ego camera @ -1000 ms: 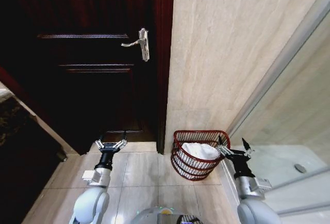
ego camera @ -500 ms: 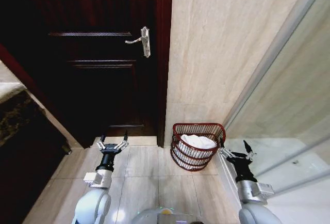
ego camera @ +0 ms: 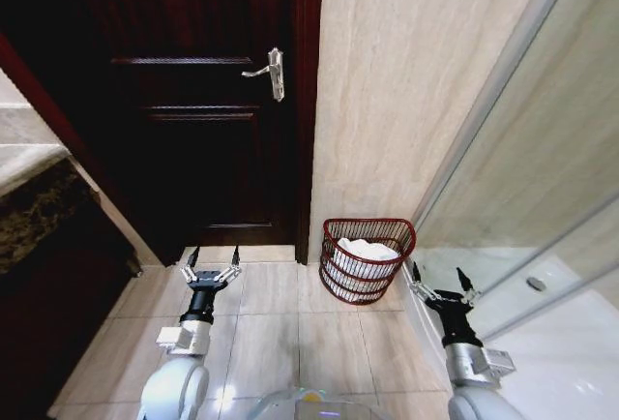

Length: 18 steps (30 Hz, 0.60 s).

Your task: Discard the used towel into the hamper.

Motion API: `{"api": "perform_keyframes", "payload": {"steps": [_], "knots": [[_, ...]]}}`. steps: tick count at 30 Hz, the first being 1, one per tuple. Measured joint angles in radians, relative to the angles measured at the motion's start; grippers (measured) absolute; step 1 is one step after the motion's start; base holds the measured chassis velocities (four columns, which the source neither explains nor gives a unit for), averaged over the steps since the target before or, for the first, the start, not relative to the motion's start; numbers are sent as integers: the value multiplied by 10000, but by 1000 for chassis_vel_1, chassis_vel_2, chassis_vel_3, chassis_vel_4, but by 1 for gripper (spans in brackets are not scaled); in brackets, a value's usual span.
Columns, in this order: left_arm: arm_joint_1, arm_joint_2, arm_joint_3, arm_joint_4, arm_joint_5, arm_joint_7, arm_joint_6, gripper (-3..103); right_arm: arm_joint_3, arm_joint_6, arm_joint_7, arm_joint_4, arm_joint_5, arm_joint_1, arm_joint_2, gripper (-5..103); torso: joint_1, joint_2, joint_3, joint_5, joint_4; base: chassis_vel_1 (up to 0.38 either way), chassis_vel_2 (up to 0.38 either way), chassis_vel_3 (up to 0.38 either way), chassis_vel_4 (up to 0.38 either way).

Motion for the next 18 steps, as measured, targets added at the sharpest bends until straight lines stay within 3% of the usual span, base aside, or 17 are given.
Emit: {"api": "perform_keyframes", "payload": {"steps": [18], "knots": [[63,-39,21,-59,141,20,-50,100,-53,287,-6,-134,-7,-206,96,100,0,0,0,0,1,84,-83,-80,89]]}}
